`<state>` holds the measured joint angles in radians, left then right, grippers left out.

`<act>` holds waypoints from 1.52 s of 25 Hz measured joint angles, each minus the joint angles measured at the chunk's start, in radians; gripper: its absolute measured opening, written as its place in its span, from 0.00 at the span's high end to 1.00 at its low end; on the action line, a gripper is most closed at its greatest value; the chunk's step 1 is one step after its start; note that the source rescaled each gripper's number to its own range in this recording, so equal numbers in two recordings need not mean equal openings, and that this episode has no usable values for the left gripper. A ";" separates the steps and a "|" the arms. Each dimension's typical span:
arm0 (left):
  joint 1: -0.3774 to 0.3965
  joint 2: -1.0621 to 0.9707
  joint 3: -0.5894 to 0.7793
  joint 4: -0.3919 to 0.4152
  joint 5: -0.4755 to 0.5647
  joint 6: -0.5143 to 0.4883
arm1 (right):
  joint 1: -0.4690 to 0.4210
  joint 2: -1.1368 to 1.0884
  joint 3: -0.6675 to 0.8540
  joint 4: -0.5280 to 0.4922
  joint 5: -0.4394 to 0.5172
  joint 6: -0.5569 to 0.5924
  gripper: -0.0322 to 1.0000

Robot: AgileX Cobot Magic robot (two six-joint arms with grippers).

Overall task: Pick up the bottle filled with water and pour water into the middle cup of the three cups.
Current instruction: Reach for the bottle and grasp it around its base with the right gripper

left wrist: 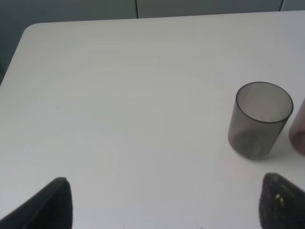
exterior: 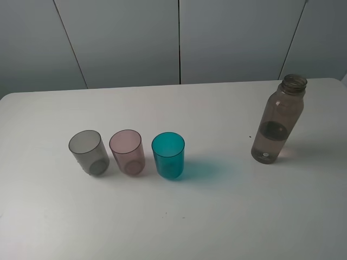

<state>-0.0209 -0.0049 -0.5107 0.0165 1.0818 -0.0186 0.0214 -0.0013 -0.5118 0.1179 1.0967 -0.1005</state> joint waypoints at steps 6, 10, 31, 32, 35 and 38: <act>0.000 0.000 0.000 0.000 0.000 0.000 | 0.000 0.000 0.000 0.000 0.000 0.000 0.00; 0.000 0.000 0.000 0.000 0.000 0.000 | 0.000 0.000 0.000 0.000 0.000 0.000 0.00; 0.000 0.000 0.000 0.000 0.000 0.000 | 0.000 0.000 0.000 0.000 0.000 0.000 0.00; 0.000 0.000 0.000 0.000 0.000 0.000 | 0.000 0.000 0.000 0.000 0.000 0.000 0.00; 0.000 0.000 0.000 0.000 0.000 0.000 | 0.000 0.000 0.000 0.000 0.000 0.000 0.00; 0.000 0.000 0.000 0.000 0.000 0.000 | 0.000 0.000 0.000 0.000 0.000 0.000 0.00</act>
<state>-0.0209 -0.0049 -0.5107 0.0165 1.0818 -0.0186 0.0214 -0.0013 -0.5118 0.1179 1.0967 -0.1005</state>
